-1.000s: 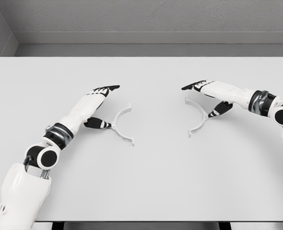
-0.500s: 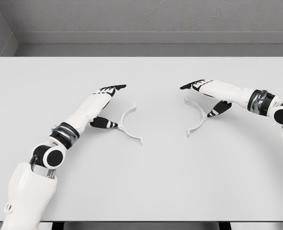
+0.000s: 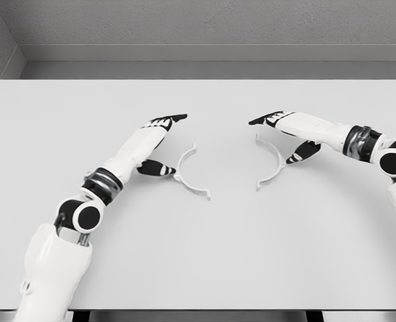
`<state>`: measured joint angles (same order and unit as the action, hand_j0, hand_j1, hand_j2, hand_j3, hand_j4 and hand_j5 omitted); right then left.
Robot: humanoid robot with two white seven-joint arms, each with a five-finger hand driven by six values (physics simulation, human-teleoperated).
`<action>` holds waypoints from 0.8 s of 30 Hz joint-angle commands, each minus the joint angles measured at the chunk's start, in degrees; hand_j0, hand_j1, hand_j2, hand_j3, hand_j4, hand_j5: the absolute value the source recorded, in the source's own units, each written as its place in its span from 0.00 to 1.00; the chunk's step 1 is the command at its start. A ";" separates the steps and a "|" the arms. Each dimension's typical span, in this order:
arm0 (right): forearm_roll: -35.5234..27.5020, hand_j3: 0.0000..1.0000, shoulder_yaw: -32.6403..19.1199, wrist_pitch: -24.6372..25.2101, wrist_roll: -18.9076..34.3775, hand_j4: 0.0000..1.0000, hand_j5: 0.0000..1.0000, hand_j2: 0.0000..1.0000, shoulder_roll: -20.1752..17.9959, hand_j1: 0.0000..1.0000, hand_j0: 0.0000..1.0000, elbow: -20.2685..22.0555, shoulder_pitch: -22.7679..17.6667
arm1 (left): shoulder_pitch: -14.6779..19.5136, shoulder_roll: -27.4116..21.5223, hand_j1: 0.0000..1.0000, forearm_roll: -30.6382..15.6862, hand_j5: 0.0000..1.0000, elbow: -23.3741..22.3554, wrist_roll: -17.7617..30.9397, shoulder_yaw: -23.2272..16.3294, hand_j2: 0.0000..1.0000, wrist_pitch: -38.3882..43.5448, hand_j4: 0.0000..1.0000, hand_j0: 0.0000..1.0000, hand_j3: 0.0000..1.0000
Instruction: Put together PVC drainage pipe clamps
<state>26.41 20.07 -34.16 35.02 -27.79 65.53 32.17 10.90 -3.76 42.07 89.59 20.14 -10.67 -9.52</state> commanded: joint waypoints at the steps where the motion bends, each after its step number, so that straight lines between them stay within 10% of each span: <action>1: -0.40 1.00 0.50 0.14 -0.02 1.00 1.00 1.00 0.11 1.00 1.00 0.03 0.00 | 0.00 0.86 1.00 0.82 1.00 -0.20 -0.02 0.04 1.00 0.03 1.00 1.00 1.00; 24: -0.48 1.00 0.15 1.02 -0.02 1.00 1.00 1.00 -0.16 1.00 1.00 -0.84 4.22 | -0.97 -1.60 1.00 0.12 1.00 0.68 -0.02 0.22 1.00 -0.32 1.00 1.00 1.00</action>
<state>26.29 20.27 -33.23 35.02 -27.93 65.05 36.91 9.93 -5.38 42.41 90.23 20.16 -10.11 -9.84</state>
